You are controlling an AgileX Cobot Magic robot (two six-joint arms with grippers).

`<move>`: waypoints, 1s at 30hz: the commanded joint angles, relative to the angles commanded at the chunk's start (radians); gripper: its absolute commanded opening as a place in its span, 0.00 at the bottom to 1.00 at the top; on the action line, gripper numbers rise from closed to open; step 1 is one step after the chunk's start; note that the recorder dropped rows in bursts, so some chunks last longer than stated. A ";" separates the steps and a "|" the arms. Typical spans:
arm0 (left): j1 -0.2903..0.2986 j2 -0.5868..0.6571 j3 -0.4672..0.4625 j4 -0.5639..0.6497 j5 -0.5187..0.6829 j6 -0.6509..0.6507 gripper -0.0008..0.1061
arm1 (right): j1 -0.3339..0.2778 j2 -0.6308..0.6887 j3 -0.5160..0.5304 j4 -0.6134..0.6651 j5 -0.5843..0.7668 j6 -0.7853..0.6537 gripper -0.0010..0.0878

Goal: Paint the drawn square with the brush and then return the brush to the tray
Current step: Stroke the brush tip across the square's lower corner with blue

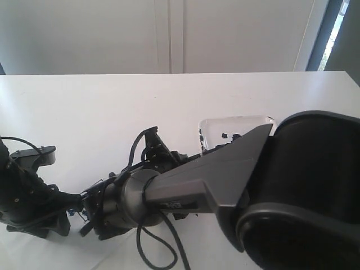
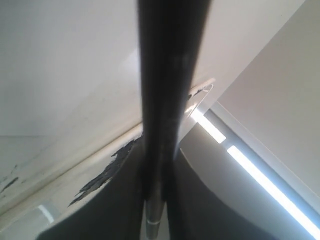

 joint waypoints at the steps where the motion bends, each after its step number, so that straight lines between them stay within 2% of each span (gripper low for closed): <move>1: 0.000 0.000 0.000 0.000 0.000 0.000 0.45 | -0.010 0.000 -0.003 0.000 0.000 0.000 0.01; 6: 0.000 0.000 0.000 0.000 0.000 0.000 0.45 | -0.046 0.000 -0.027 -0.009 0.000 0.000 0.01; 10: 0.000 0.000 0.000 0.000 -0.002 0.000 0.45 | -0.050 0.000 -0.030 0.000 0.000 0.000 0.01; 18: 0.000 0.000 0.000 0.000 -0.004 0.000 0.45 | -0.027 0.007 -0.030 0.016 0.000 -0.002 0.01; 26: 0.000 0.000 0.000 0.000 -0.002 0.002 0.45 | -0.011 0.081 -0.042 0.011 0.000 -0.009 0.01; 30: 0.000 0.000 0.000 0.000 -0.008 0.004 0.45 | 0.018 0.084 -0.042 -0.001 0.000 -0.009 0.01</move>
